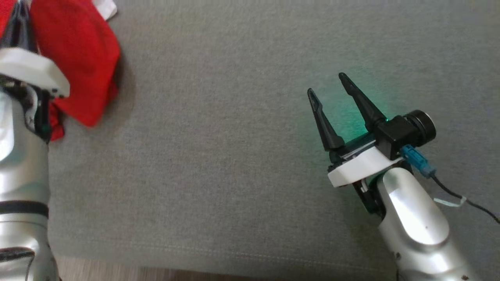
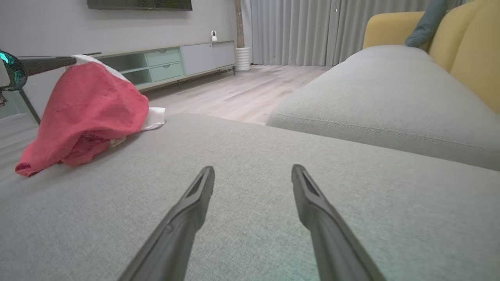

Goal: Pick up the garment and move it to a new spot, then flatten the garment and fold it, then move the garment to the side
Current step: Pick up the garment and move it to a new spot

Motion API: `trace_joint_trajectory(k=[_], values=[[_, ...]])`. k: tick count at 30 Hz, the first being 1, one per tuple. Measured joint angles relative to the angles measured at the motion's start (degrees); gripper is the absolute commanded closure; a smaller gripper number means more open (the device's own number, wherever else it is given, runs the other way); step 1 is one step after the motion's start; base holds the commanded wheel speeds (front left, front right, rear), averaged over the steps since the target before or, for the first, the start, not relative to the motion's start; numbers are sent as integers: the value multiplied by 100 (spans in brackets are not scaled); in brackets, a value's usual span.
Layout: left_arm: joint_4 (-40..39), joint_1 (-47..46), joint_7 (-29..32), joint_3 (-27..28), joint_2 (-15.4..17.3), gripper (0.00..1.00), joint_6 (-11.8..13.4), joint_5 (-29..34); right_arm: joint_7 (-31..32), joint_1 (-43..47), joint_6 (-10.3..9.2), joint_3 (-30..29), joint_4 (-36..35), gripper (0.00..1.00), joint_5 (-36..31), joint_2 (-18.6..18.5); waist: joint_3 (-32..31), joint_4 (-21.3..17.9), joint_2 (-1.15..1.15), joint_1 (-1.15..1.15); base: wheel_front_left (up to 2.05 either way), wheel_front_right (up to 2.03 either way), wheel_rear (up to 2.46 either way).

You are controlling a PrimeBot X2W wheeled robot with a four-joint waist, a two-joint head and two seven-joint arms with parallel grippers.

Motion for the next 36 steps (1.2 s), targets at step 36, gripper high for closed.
trace_joint_trajectory(k=[36], values=[[-1535, 730, -22, -3404, -1341, 100, -113, -1035, 0, 627, 0, -215, -189, 0, 670, 159, -1044, -2892, 0, 0, 0, 0, 0]])
